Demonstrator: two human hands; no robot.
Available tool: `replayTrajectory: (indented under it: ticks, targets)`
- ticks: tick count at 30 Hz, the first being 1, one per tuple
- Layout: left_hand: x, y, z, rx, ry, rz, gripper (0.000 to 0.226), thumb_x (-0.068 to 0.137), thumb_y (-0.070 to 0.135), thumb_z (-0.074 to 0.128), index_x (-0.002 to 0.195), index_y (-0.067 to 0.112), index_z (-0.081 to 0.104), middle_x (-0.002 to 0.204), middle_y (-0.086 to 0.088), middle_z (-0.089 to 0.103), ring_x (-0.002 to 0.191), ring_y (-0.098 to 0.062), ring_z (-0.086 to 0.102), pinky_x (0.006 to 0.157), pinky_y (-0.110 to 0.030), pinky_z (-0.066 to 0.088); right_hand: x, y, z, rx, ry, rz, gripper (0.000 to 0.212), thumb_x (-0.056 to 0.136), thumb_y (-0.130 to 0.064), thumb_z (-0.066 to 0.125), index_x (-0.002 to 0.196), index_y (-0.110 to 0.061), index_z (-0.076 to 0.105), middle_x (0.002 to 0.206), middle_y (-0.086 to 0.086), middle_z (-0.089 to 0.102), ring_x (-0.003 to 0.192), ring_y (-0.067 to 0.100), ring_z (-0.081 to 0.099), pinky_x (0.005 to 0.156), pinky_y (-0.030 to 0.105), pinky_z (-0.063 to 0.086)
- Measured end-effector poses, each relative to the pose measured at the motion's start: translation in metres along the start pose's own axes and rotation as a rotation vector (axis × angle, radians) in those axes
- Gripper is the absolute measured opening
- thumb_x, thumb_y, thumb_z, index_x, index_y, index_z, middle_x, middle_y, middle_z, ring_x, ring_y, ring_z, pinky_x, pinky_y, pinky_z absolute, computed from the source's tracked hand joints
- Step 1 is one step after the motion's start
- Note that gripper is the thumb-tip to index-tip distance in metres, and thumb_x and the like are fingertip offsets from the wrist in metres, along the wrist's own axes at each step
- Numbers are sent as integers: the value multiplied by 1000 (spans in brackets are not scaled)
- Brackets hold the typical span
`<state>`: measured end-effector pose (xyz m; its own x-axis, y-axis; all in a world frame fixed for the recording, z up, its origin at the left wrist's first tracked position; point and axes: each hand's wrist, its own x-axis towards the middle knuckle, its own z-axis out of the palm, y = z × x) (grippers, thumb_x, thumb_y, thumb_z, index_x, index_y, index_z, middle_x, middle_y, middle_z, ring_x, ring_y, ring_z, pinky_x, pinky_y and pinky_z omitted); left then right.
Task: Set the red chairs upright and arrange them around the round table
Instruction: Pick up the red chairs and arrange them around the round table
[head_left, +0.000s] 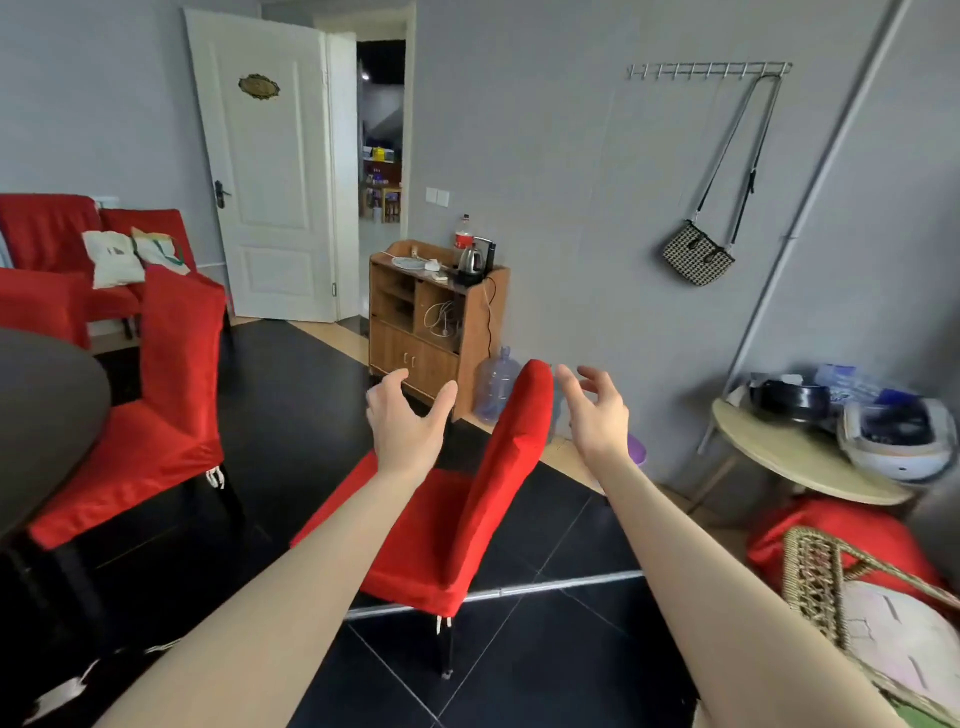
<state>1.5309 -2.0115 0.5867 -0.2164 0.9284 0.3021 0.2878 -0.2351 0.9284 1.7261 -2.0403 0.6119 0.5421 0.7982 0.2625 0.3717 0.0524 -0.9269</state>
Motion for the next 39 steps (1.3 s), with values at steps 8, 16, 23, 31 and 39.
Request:
replayTrajectory:
  ticks: [8, 16, 23, 31, 39]
  targets:
    - [51, 20, 143, -75, -142, 86, 65, 87, 43, 68, 137, 8, 45, 137, -14, 42, 128, -27, 43, 109, -41, 36, 102, 44, -47, -3, 100, 30, 50, 92, -51, 58, 129, -18, 56, 127, 5, 59, 113, 30, 59, 102, 47, 44]
    - [163, 13, 275, -152, -171, 94, 65, 87, 45, 67, 136, 10, 46, 136, -11, 46, 126, -25, 46, 99, -31, 38, 254, 74, -35, -22, 120, 6, 48, 92, -52, 58, 128, -20, 56, 126, 5, 60, 109, 26, 59, 96, 51, 50]
    - [263, -2, 339, -187, -131, 65, 63, 87, 42, 69, 135, 10, 46, 127, -5, 44, 120, -20, 48, 93, -26, 38, 380, 88, 12, -11, 69, 14, 50, 94, -50, 57, 130, -16, 56, 123, 6, 60, 109, 26, 59, 96, 50, 50]
    - [338, -47, 352, -90, 20, -6, 64, 88, 46, 66, 138, 13, 44, 139, -8, 44, 124, -19, 48, 93, -27, 40, 462, 108, 92, 11, -129, -24, 48, 95, -46, 56, 132, -14, 56, 118, 5, 60, 103, 23, 59, 85, 33, 48]
    - [388, -94, 363, -15, 299, -104, 64, 86, 47, 67, 137, 16, 45, 132, -1, 46, 119, -12, 47, 92, -25, 36, 549, 142, 185, 71, -422, -87, 45, 93, -48, 58, 123, -15, 61, 108, 0, 62, 106, 18, 58, 94, 30, 43]
